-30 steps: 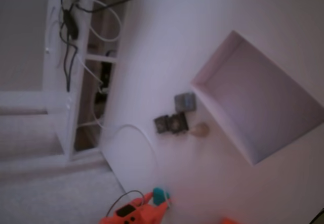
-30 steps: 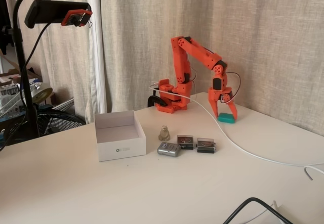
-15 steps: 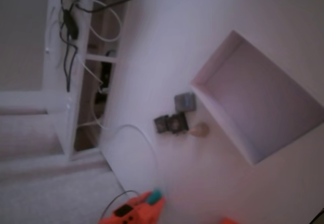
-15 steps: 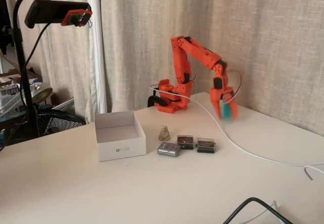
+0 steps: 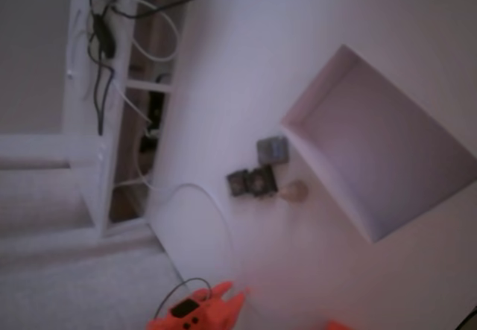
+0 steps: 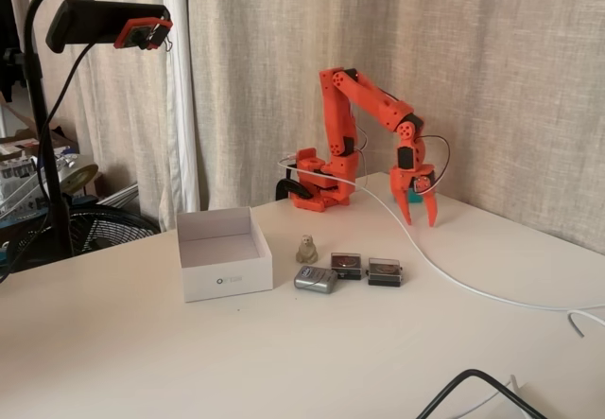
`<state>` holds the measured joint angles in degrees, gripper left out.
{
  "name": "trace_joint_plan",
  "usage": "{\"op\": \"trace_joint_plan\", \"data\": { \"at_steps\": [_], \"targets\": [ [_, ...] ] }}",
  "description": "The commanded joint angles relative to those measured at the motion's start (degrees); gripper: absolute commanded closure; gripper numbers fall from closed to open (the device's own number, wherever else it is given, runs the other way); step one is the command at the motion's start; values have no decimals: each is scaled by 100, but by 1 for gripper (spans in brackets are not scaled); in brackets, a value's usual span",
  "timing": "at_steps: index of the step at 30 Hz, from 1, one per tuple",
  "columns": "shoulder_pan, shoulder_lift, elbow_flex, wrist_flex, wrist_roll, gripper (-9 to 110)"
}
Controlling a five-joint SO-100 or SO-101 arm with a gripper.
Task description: Grasp the green cube and put it in the bin.
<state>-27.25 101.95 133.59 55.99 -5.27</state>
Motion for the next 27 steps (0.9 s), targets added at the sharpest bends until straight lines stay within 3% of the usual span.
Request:
{"op": "trace_joint_plan", "data": {
  "at_steps": [1,7,22,24,26,27],
  "targets": [
    [-264,246,-220,-396,0,85],
    [-738,431,-413,-932,-9,85],
    [-2663,2127,79,-861,-18,83],
    [-2839,2364,149,-624,-18,74],
    [-2918,2435,132,-334,-18,52],
    [-2927,2408,79,-141,-18,50]
  ]
}}
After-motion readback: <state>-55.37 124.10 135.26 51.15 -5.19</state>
